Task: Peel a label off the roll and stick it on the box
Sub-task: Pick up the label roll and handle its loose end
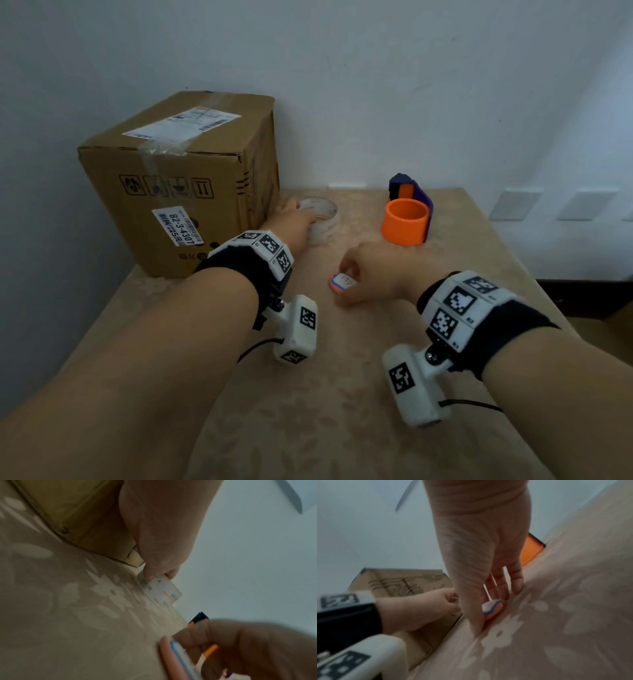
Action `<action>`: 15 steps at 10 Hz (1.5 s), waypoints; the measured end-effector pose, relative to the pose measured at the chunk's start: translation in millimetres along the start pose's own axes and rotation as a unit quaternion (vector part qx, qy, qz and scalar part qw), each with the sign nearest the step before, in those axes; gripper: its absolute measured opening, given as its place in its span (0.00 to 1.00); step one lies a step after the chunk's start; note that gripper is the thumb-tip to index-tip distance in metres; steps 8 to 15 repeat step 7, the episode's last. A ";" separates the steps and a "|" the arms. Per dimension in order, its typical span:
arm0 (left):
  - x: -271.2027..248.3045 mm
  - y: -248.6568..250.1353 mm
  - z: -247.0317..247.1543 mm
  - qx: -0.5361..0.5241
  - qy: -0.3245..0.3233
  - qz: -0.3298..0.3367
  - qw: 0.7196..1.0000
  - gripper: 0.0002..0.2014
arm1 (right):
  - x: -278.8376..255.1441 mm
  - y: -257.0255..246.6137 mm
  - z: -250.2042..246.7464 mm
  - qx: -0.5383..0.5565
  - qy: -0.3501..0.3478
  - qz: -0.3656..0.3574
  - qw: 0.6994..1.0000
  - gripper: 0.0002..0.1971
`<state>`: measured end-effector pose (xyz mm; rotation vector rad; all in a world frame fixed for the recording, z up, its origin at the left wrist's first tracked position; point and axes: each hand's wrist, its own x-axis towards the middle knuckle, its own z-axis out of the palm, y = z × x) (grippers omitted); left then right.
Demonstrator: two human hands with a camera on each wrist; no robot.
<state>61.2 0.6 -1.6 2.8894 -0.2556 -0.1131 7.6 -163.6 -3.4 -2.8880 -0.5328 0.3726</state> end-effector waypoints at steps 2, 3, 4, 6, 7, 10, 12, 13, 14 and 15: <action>-6.2 0.2 4.1 -0.016 0.064 0.002 0.998 0.25 | 27.5 6.7 -0.6 0.076 0.120 0.078 0.987 0.14; -10.0 -3.4 1.8 -0.059 0.073 0.004 0.996 0.24 | 40.4 12.0 -7.9 0.086 0.167 0.145 0.971 0.16; -13.8 -4.7 -0.7 -0.076 0.053 0.017 0.996 0.24 | 57.3 15.4 -8.1 0.084 0.186 0.186 0.961 0.18; -20.2 -3.9 -11.3 -0.052 0.036 0.034 0.997 0.24 | 56.6 16.9 -9.8 0.088 0.155 0.178 0.968 0.25; -27.6 3.0 -26.0 -0.057 0.051 0.031 0.997 0.24 | 33.0 20.5 -24.6 0.046 0.155 0.165 0.973 0.19; -27.6 3.0 -26.0 -0.057 0.051 0.031 0.997 0.24 | 33.0 20.5 -24.6 0.046 0.155 0.165 0.973 0.19; -27.6 3.0 -26.0 -0.057 0.051 0.031 0.997 0.24 | 33.0 20.5 -24.6 0.046 0.155 0.165 0.973 0.19; -27.6 3.0 -26.0 -0.057 0.051 0.031 0.997 0.24 | 33.0 20.5 -24.6 0.046 0.155 0.165 0.973 0.19; -27.6 3.0 -26.0 -0.057 0.051 0.031 0.997 0.24 | 33.0 20.5 -24.6 0.046 0.155 0.165 0.973 0.19; -27.6 3.0 -26.0 -0.057 0.051 0.031 0.997 0.24 | 33.0 20.5 -24.6 0.046 0.155 0.165 0.973 0.19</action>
